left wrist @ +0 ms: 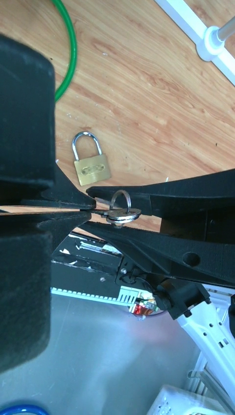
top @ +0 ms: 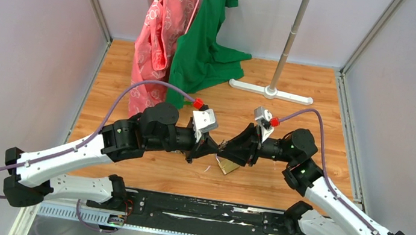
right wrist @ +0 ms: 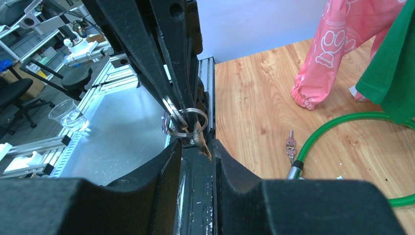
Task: Unlock with the key
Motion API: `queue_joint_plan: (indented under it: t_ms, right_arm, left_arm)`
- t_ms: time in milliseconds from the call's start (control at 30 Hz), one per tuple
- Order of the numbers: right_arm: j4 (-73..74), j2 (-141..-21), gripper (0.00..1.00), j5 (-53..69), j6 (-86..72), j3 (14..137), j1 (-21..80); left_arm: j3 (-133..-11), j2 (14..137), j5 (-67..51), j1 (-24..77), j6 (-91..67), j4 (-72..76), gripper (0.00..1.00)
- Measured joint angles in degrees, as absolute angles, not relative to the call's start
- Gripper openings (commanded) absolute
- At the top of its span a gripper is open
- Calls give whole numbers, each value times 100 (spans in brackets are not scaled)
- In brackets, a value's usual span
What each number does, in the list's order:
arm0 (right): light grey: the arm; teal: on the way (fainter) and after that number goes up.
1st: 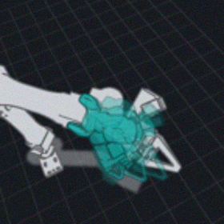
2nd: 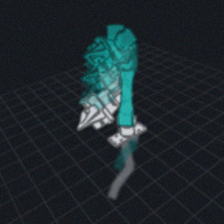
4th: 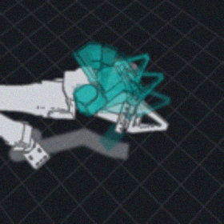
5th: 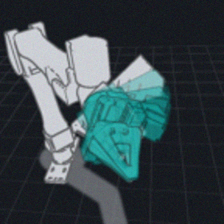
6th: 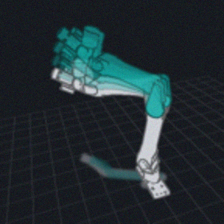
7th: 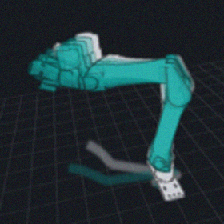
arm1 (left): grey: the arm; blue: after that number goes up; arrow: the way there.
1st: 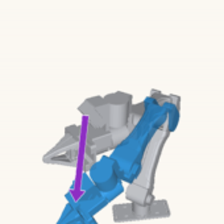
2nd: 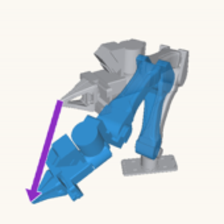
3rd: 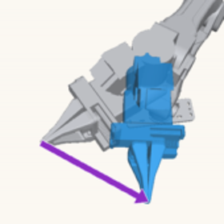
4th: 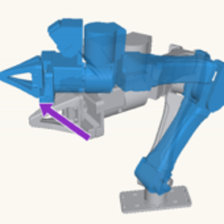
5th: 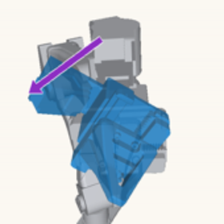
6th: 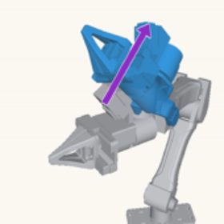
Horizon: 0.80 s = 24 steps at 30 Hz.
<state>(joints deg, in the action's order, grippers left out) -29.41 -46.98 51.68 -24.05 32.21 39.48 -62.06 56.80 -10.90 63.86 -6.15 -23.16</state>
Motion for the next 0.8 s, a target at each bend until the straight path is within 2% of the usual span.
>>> queue_joint_plan:
  t_ms: [233, 400, 567, 800]
  right_arm:
    - [-3000, -4678, 17, 5251, -2425, 3221, 3979]
    - [-3000, -4633, 0, 5260, -2427, 3221, 3983]
    - [-2974, -4611, 0, 5247, -2423, 3221, 3990]
    - [-2877, -4602, 13, 5247, -2414, 3221, 3990]
  left_arm:
    - [-6224, 5680, -1085, 6386, -648, -2309, 0]
    - [-6254, 5680, -1022, 6386, -650, -2305, 0]
    - [-6259, 5680, -1007, 6386, -668, -2303, 0]
    - [-6259, 5680, -1007, 6386, -674, -2290, 0]
